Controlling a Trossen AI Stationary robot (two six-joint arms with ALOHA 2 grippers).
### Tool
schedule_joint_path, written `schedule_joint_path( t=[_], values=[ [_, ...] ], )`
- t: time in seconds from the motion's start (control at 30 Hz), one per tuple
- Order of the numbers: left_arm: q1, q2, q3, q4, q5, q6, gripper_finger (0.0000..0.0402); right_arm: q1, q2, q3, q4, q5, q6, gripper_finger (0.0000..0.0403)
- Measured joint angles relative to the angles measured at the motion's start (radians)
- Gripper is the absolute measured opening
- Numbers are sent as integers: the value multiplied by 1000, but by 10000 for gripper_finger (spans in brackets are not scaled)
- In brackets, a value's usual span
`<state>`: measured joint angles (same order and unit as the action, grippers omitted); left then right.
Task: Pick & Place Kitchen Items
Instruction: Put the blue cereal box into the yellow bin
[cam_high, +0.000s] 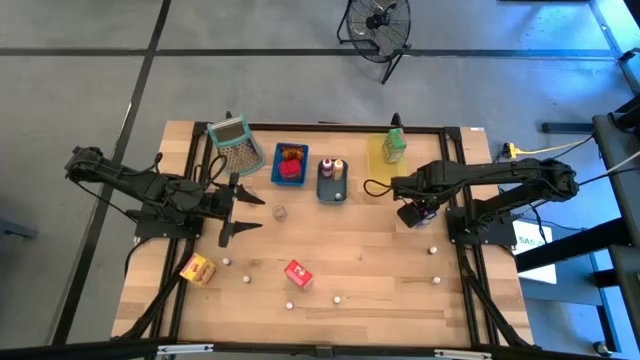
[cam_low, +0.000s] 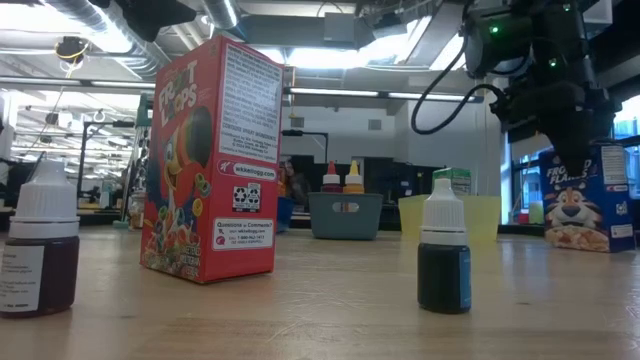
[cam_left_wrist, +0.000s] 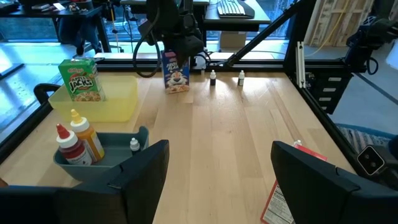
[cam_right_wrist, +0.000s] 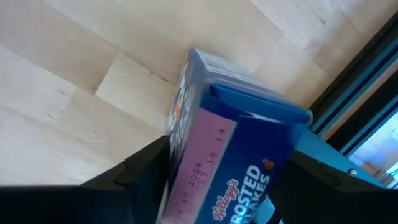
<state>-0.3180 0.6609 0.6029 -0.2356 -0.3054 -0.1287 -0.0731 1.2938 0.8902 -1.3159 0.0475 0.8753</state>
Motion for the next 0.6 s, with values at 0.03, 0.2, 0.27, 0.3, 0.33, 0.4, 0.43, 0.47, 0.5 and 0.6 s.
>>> schedule_joint_path(
  t=[0.03, 0.2, 0.27, 0.3, 0.33, 0.4, 0.43, 0.47, 0.5, 0.6],
  values=[
    [0, 0, 0, 0, 0, 0, 278, 0, 0, 0, 0, 0, 0, 230],
    [0, 0, 0, 0, 0, 0, 278, 0, 0, 0, 0, -23, 0, 182],
    [0, 0, 0, 0, 0, 0, 278, 0, 0, 0, 0, -33, 0, 164],
    [0, 0, 0, 0, 0, 0, 278, 0, 0, 0, 0, -37, 0, 156],
    [0, 0, 0, 0, 0, 0, 278, 0, 0, 0, -1, -37, 0, 148],
    [0, 0, 0, 0, 0, 0, 278, 0, 0, 0, -3, -48, -6, 135],
    [0, 0, 0, 0, 0, 0, 278, 0, 0, 0, -3, -58, -9, 129],
    [0, 0, 0, 0, 0, 0, 278, 0, 0, 4, -6, -62, -9, 124],
    [0, 0, 0, 0, 0, 0, 278, 0, 0, 13, -12, -64, -11, 120],
    [0, 0, 0, 0, 0, 0, 278, 0, 1, 56, -17, -77, -17, 113]
  ],
)
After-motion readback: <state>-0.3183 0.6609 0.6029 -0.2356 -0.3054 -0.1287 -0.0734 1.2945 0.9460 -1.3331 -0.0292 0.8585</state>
